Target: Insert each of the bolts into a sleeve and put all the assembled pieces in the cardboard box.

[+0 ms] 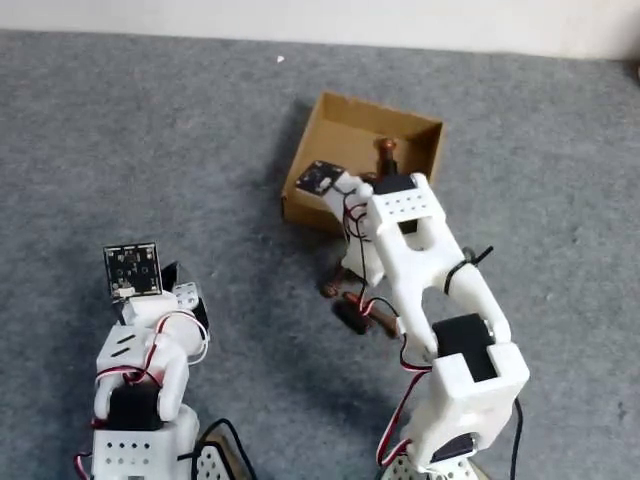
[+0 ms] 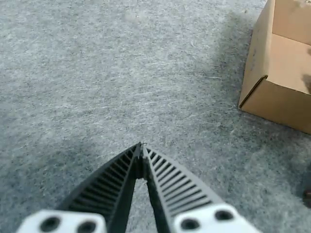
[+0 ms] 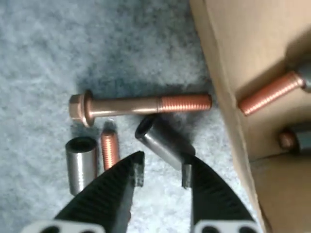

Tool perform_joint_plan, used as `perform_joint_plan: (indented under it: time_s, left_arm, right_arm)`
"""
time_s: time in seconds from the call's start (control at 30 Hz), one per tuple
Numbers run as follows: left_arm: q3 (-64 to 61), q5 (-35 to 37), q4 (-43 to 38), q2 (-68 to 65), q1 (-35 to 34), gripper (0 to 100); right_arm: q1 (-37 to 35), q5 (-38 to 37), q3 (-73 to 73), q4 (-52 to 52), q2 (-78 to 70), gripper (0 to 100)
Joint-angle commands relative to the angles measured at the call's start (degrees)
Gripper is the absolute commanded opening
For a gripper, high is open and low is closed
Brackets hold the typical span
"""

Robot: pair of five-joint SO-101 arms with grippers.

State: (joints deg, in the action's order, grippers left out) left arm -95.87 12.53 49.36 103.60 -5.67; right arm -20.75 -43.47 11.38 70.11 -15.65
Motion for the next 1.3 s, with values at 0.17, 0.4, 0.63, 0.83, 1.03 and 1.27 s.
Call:
perform_joint_plan:
  time_s: [0.17, 0.4, 0.63, 0.83, 1.03, 1.27]
  left_arm:
    - [-1.27, -0.70, -1.58, 0.48, -0.92, 1]
    - [-1.27, -0.70, -1.58, 0.40, -0.92, 1]
    - [-1.27, -0.70, -1.58, 0.40, -0.92, 1]
    - [-1.27, -0.70, -1.58, 0.40, -0.92, 1]
    - [-1.27, -0.70, -1.58, 0.48, -0.92, 1]
    - [-0.66, -2.81, -1.76, 0.48, -3.21, 1]
  right_arm:
    - [-1.10, -5.01, 0.13, -1.54, -1.45, 21.7]
    - [-1.01, -5.01, 1.10, -3.82, -4.88, 11.4]
    - [-0.66, -4.57, 1.10, -1.10, -1.27, 0.6]
    - [-0.66, 2.37, 1.71, 4.35, 13.49, 0.6]
    - [-0.66, 10.64, 10.59, 4.97, 27.65, 0.6]
    - [1.71, 22.77, 24.66, -3.21, 45.32, 0.6]
